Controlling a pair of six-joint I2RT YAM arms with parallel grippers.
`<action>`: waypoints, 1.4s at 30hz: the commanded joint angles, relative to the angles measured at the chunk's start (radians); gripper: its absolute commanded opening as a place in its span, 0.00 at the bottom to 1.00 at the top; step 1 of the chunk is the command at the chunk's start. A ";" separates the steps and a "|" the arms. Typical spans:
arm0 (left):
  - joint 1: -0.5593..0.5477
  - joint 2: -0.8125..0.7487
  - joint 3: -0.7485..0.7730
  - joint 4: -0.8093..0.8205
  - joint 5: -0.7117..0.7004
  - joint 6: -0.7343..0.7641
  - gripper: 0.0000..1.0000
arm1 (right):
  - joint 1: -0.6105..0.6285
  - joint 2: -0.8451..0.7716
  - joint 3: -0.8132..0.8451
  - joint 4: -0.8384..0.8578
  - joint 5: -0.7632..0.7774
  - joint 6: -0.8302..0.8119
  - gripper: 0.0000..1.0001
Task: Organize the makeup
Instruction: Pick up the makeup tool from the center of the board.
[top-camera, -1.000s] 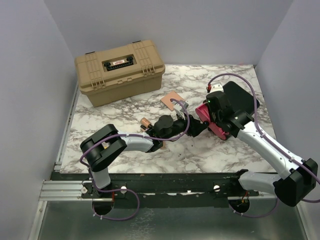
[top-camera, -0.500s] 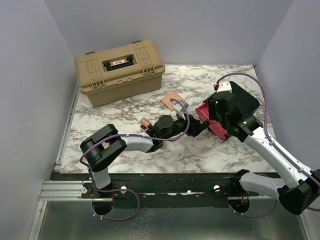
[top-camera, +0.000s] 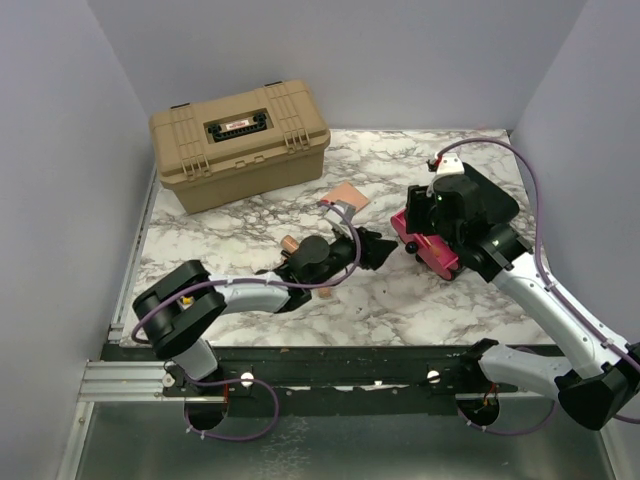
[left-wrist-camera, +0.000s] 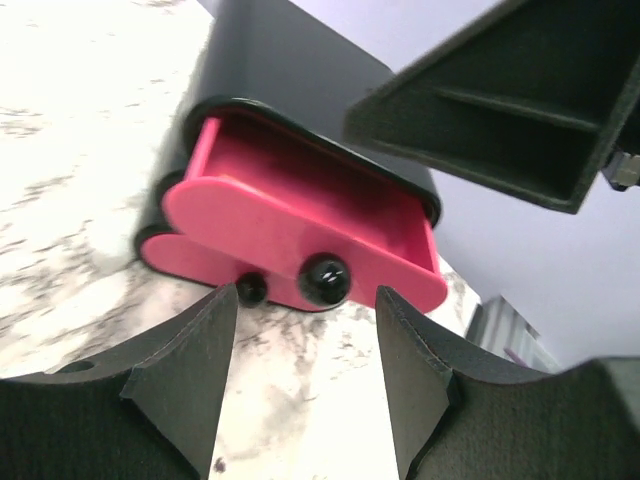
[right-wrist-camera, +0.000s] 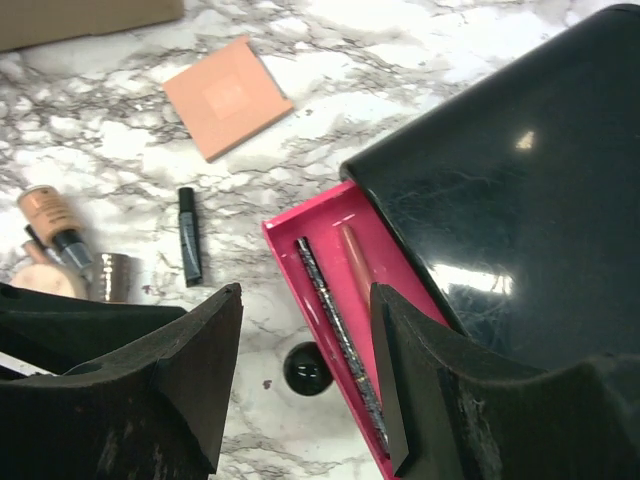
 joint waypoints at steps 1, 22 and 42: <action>-0.007 -0.121 -0.105 -0.004 -0.262 0.031 0.59 | -0.004 0.011 0.034 0.027 -0.091 0.020 0.60; 0.301 -0.764 -0.409 -0.572 -0.644 -0.121 0.59 | 0.062 0.193 0.032 0.216 -0.754 0.014 0.51; 0.395 -1.005 -0.464 -0.717 -0.673 -0.210 0.81 | 0.345 0.816 0.374 0.021 -0.459 0.009 0.47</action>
